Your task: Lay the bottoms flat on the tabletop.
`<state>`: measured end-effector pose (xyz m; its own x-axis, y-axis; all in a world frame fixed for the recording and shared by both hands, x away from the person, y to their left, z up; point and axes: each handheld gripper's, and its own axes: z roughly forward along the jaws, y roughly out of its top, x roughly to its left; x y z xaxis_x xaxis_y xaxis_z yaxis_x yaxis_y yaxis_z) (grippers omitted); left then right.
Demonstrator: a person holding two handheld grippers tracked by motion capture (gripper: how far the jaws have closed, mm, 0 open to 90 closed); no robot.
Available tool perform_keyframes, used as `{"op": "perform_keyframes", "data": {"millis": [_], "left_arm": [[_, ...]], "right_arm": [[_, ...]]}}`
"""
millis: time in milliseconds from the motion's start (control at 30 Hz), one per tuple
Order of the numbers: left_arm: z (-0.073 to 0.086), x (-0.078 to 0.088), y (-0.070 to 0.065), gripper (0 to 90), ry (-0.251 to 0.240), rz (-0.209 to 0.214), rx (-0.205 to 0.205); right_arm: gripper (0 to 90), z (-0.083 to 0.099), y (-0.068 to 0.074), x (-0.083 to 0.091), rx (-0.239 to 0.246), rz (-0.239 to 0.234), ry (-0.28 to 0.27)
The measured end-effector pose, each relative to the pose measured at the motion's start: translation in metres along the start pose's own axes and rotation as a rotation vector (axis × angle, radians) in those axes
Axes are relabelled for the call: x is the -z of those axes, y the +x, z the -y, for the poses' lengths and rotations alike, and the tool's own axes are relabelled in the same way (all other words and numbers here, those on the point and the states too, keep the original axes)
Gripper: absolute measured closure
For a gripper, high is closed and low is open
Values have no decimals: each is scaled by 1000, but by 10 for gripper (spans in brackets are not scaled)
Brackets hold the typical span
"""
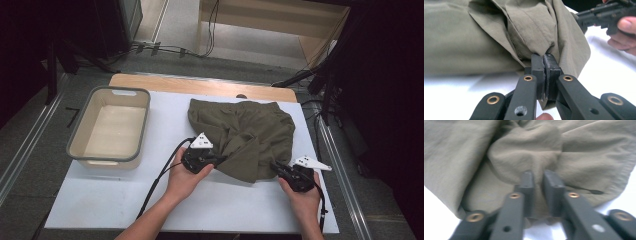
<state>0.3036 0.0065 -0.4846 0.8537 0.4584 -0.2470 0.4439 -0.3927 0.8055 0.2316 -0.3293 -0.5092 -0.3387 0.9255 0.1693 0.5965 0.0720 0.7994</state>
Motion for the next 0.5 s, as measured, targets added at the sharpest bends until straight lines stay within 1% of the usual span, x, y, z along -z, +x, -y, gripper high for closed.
{"op": "perform_keyframes", "data": {"millis": [67, 133, 167, 233, 267, 300, 367, 500], "left_arm": [[4, 4, -3, 872, 1, -4, -4], [6, 8, -5, 871, 6, -18, -29], [8, 10, -7, 871, 4, -25, -32], [12, 13, -7, 869, 9, -29, -29], [14, 14, -6, 869, 11, -31, -24], [16, 16, -6, 867, 11, -32, -17], [19, 18, -5, 865, 18, -46, -16], [24, 25, -1, 860, 20, -67, -2]], "right_arm": [[867, 0, -3, 7, 0, -5, -17], [876, 0, -4, 13, 11, 3, -32], [878, 0, -4, 16, 21, 13, -39], [879, -1, -5, 21, 28, 28, -47], [879, -1, -5, 24, 24, 35, -49], [879, 0, -6, 26, 30, 44, -54], [879, 1, -9, 30, 22, 54, -61], [880, 4, -17, 36, 4, 80, -69]]}}
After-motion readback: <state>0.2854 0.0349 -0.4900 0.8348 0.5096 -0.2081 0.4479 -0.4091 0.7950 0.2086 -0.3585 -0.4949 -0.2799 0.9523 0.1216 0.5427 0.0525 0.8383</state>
